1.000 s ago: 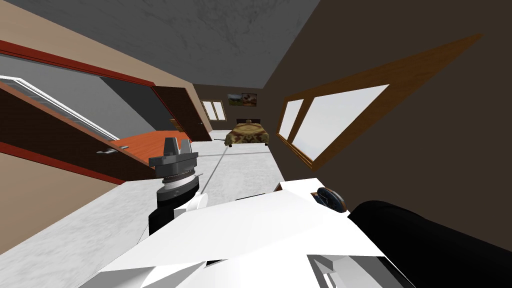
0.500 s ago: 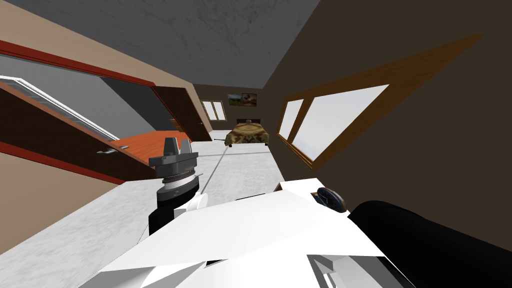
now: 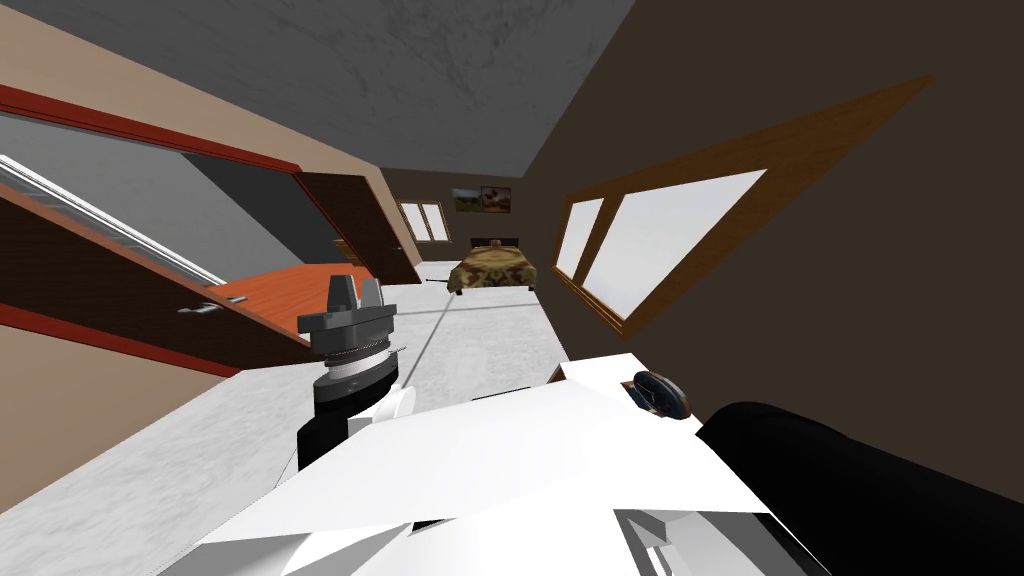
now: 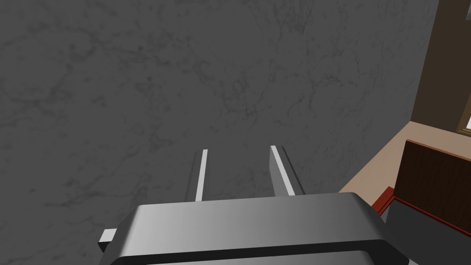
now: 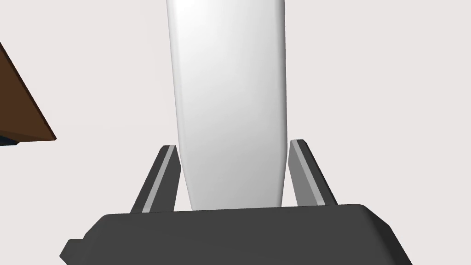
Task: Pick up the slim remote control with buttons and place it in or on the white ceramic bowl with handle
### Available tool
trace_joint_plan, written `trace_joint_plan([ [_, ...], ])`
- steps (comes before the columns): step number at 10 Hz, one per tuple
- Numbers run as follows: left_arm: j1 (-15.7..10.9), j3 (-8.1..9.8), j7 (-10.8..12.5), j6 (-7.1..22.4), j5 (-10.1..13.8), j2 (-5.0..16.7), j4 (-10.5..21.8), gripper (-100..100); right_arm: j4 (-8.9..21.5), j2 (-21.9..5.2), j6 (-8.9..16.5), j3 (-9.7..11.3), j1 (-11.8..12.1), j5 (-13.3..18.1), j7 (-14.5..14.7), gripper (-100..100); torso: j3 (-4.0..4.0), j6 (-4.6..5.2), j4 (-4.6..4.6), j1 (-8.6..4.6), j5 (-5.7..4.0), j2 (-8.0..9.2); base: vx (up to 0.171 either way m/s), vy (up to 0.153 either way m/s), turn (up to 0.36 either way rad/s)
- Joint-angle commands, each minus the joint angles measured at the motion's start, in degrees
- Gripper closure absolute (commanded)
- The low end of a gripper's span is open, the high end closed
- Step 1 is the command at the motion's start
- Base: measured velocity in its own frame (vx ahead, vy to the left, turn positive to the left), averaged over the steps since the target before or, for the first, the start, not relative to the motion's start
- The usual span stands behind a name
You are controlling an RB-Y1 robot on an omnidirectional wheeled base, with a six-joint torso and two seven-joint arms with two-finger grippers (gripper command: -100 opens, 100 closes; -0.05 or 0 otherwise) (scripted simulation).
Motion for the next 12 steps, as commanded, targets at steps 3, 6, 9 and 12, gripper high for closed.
trace_joint_plan([
  [3, 0.0, 0.0, 0.0, 0.0, 0.0, 0.0, 0.0, 0, 0.2, -5.0, -1.1, -2.9, 2.5, -1.2, 0.5, 100, -0.02, -0.02, -0.03, 0.1, 0.01, 0.0, -0.021, 0.05, 0.007],
  [6, 0.0, 0.0, 0.0, 0.0, 0.0, 0.0, 0.0, 0, 0.1, -8.0, -3.0, -5.2, 4.6, -3.0, 1.3, 100, 0.08, 0.01, -0.02, 0.27, 0.04, 0.2, -0.072, 0.06, -0.018],
  [9, 0.0, 0.0, 0.0, 0.0, 0.0, 0.0, 0.0, 0, -0.9, -10.8, -5.9, -8.1, 7.1, -6.0, 2.4, 100, 0.35, 0.16, 0.09, 0.26, 0.01, 0.66, -0.164, 0.055, -0.074],
  [12, 0.0, 0.0, 0.0, 0.0, 0.0, 0.0, 0.0, 0, -2.6, -12.9, -9.0, -10.9, 9.1, -9.1, 3.3, 100, 0.49, 0.25, 0.17, 0.16, 0.01, 0.86, -0.198, 0.022, -0.088],
])
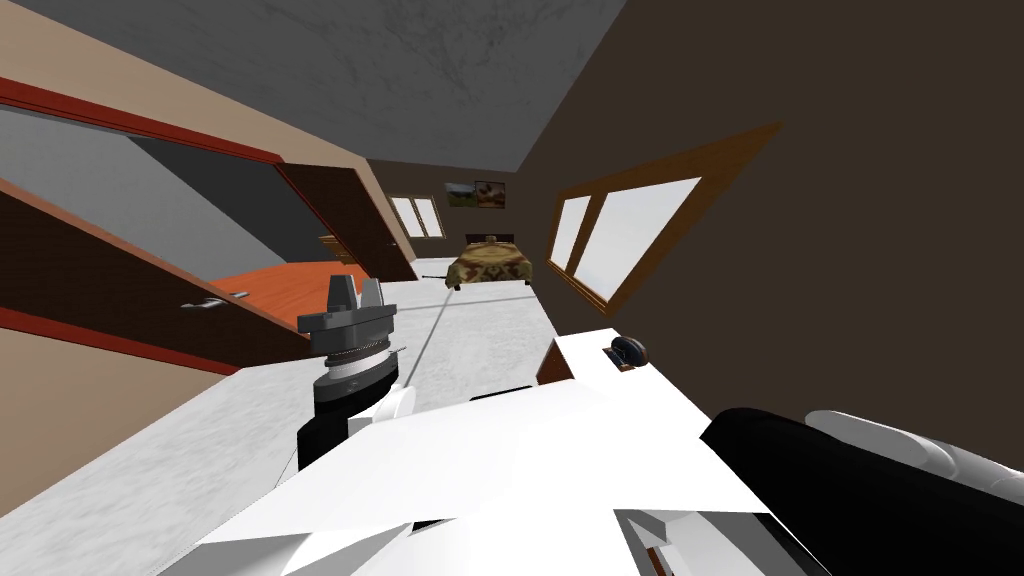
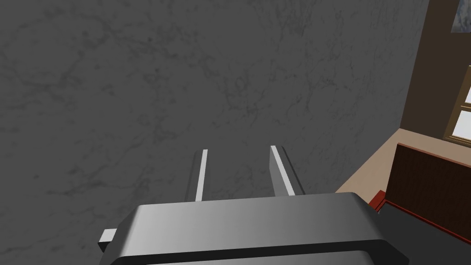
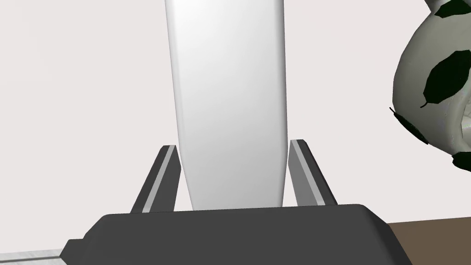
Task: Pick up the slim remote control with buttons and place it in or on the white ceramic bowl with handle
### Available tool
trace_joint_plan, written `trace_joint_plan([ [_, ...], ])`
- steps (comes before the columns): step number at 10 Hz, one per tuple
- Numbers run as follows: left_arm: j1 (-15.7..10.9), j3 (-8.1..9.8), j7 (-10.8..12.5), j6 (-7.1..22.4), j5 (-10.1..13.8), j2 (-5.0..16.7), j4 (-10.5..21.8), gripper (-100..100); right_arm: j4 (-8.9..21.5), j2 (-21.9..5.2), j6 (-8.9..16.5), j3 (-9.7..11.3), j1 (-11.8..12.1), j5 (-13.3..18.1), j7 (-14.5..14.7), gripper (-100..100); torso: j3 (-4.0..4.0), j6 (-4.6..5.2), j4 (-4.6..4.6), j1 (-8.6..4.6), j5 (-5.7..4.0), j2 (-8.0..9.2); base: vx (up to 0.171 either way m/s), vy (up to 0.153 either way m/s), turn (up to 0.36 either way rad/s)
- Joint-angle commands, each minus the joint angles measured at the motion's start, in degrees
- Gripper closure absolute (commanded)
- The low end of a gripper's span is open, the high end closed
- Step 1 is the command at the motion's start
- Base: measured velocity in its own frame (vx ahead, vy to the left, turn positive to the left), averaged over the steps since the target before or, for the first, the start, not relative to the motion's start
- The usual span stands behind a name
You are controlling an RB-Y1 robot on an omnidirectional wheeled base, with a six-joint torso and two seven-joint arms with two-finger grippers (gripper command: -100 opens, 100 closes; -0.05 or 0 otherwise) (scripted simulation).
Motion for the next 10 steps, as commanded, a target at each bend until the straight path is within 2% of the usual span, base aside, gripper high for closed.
trace_joint_plan([
  [1, 0.0, 0.0, 0.0, 0.0, 0.0, 0.0, 0.0, 0, -1.2, -1.2, -1.6, -1.9, 1.3, -1.7, 0.5, 100, 0.0, 0.0, 0.0, 0.0, 0.0, 0.0, -0.198, 0.001, -0.088],
  [3, 0.0, 0.0, 0.0, 0.0, 0.0, 0.0, 0.0, 0, -2.7, -3.2, -3.6, -4.4, 2.7, -3.4, 1.0, 100, 0.09, 0.0, 0.06, -0.05, -0.01, 0.13, -0.231, -0.011, -0.147],
  [6, 0.0, 0.0, 0.0, 0.0, 0.0, 0.0, 0.0, 0, -4.1, -5.9, -5.5, -7.0, 4.6, -4.7, 1.1, 100, 0.07, -0.08, 0.07, -0.16, -0.01, 0.08, -0.206, -0.037, -0.11],
  [10, 0.0, 0.0, 0.0, 0.0, 0.0, 0.0, 0.0, 0, -4.9, -8.4, -5.9, -9.4, 5.9, -4.6, 0.1, 100, 0.01, 0.0, 0.0, -0.1, 0.02, -0.01, -0.184, -0.051, -0.115],
])
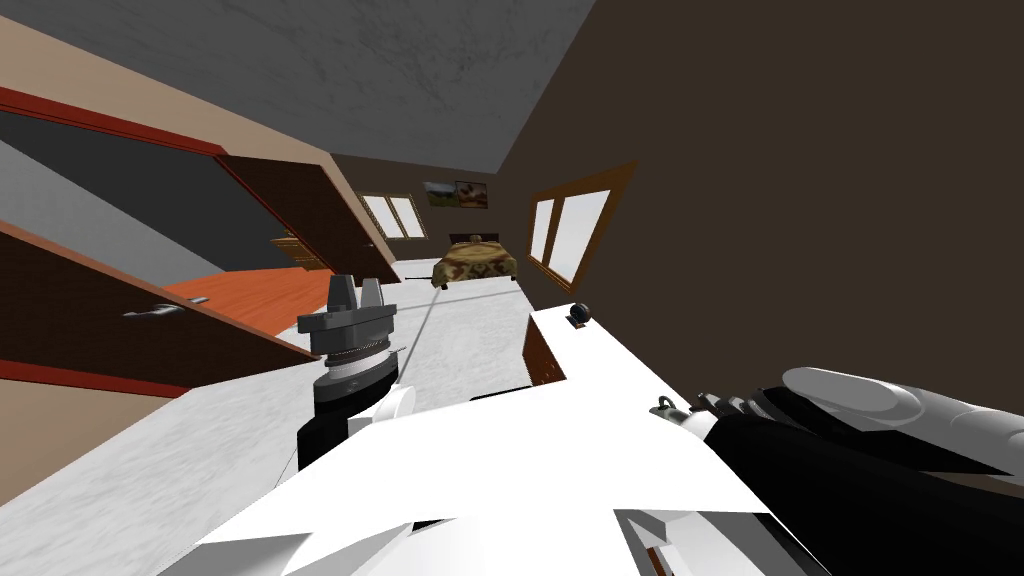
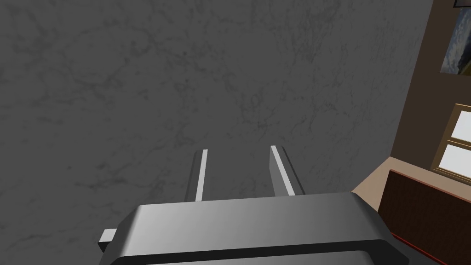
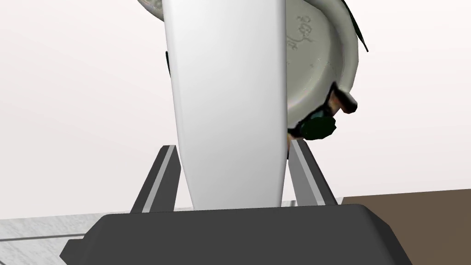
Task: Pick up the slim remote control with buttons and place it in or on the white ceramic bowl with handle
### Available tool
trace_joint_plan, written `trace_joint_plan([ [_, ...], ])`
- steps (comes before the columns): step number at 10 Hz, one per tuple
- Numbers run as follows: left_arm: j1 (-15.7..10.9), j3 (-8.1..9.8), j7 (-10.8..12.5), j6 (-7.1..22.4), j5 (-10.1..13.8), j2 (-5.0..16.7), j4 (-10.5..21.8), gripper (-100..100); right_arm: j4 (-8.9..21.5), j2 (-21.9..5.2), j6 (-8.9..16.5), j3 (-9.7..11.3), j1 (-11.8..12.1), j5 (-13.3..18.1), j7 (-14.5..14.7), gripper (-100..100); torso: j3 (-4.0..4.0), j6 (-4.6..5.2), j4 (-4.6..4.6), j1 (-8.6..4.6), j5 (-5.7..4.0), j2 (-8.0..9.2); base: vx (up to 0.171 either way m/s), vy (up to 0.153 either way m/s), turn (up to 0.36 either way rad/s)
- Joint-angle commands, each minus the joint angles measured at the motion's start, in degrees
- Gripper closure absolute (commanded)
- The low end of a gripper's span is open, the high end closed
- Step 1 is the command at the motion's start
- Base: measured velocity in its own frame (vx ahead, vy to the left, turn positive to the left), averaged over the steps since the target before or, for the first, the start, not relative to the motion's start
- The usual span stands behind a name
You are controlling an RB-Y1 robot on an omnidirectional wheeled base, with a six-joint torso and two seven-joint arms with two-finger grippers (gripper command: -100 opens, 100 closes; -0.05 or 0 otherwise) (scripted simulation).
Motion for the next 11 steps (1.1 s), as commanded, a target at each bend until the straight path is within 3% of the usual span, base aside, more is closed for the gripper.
trace_joint_plan([
  [1, 0.0, 0.0, 0.0, 0.0, 0.0, 0.0, 0.0, 0, 0.0, 0.0, 0.0, 0.0, 0.0, 0.0, 0.0, 100, 0.0, 0.0, 0.0, 0.0, 0.0, 0.0, -0.067, -0.04, -0.022],
  [2, 0.0, 0.0, 0.0, 0.0, 0.0, 0.0, 0.0, 0, 0.0, -0.1, 0.0, -0.1, 0.2, 0.1, -0.1, -100, -0.15, -0.08, -0.03, 0.1, -0.04, -0.3, -0.015, -0.007, -0.002],
  [6, 0.0, -0.01, 0.0, 0.0, 0.0, 0.0, 0.0, 0, 0.0, 0.0, 0.0, -0.1, 0.2, 0.1, -0.1, -100, -0.4, -0.11, -0.13, 0.28, 0.01, -0.71, -0.002, -0.001, 0.0],
  [7, 0.0, -0.01, 0.0, 0.0, 0.0, 0.0, 0.0, 0, 0.0, 0.0, 0.0, -0.1, 0.2, 0.1, -0.1, 0, -0.41, -0.11, -0.14, 0.28, 0.01, -0.72, 0.0, 0.0, 0.0],
  [8, 0.0, -0.01, 0.0, 0.0, 0.0, 0.0, 0.0, 0, -0.2, -0.1, -1.2, -1.6, 0.4, 0.8, 0.6, -100, -0.41, -0.11, -0.14, 0.28, 0.01, -0.73, 0.044, -0.007, -0.16],
  [11, 0.0, -0.01, 0.0, 0.0, 0.0, 0.0, 0.0, 0, -0.9, -0.2, -4.8, -6.4, 1.0, 3.1, 2.4, -100, -0.55, -0.07, -0.19, 0.54, 0.07, -0.98, 0.082, 0.051, -0.268],
])
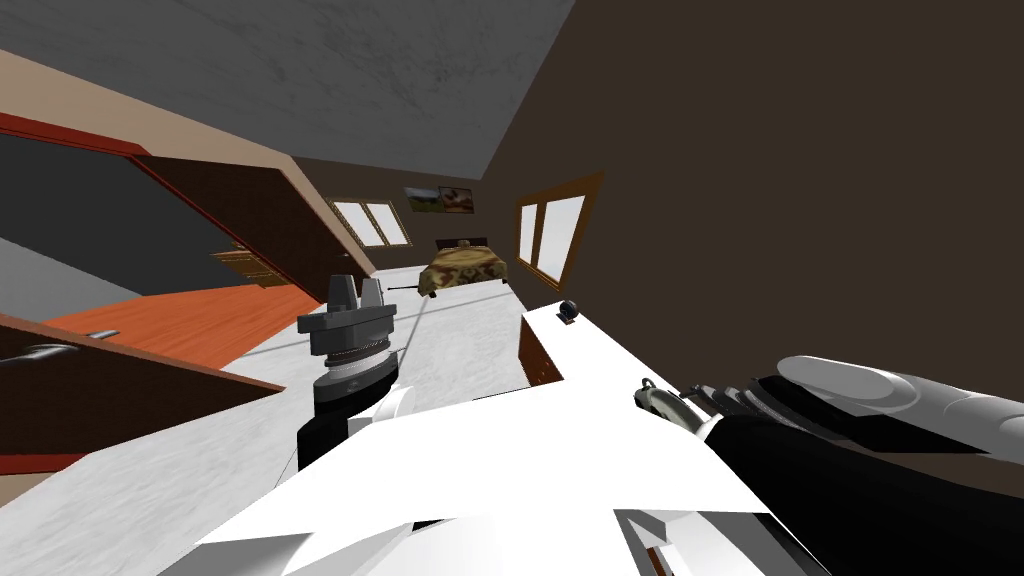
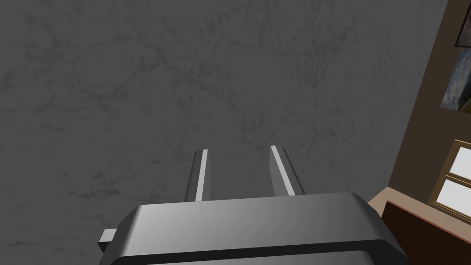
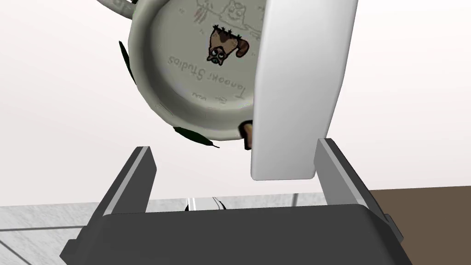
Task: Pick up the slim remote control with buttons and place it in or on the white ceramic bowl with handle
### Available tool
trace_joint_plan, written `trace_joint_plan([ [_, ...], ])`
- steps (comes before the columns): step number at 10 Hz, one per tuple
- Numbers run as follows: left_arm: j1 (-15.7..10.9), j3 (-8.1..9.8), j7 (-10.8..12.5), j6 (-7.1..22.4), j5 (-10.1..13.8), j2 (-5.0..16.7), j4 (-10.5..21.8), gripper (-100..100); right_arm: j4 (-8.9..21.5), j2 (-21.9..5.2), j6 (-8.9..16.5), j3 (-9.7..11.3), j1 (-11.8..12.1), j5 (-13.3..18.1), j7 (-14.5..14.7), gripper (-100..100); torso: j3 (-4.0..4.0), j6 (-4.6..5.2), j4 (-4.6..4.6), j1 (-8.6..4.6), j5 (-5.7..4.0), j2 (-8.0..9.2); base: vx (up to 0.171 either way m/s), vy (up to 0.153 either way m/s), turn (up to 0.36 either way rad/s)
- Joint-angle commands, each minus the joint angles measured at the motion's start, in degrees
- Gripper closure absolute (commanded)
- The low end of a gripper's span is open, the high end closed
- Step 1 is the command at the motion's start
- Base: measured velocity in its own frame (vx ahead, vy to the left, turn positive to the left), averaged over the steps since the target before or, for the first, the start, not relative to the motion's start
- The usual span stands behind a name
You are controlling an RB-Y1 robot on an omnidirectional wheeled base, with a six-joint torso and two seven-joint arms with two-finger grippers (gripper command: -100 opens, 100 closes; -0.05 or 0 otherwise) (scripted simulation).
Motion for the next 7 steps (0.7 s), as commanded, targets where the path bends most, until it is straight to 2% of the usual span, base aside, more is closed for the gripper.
trace_joint_plan([
  [1, 0.0, 0.0, 0.0, 0.0, 0.0, 0.0, 0.0, 0, -0.2, -0.1, -2.2, -2.5, 0.2, 1.2, 1.2, -100, 0.0, 0.0, 0.0, 0.0, 0.0, 0.0, 0.077, 0.074, -0.249],
  [2, 0.0, 0.0, 0.0, 0.0, 0.0, 0.0, 0.0, 0, -0.4, -0.2, -3.4, -4.1, 0.4, 2.0, 1.8, -100, 0.0, 0.0, 0.0, 0.0, 0.01, 0.0, 0.076, 0.071, -0.247],
  [4, 0.0, 0.0, 0.0, 0.0, 0.0, 0.0, 0.0, 0, -0.4, -0.2, -3.4, -4.1, 0.4, 2.0, 1.8, -100, 0.04, -0.05, 0.01, -0.15, -0.03, 0.08, 0.02, 0.021, -0.065],
  [7, 0.0, 0.0, 0.0, 0.0, 0.0, 0.0, 0.0, 0, -0.4, -0.2, -3.4, -4.1, 0.4, 2.0, 1.8, -100, 0.14, -0.05, 0.05, -0.38, -0.1, 0.25, -0.007, -0.007, 0.023],
])
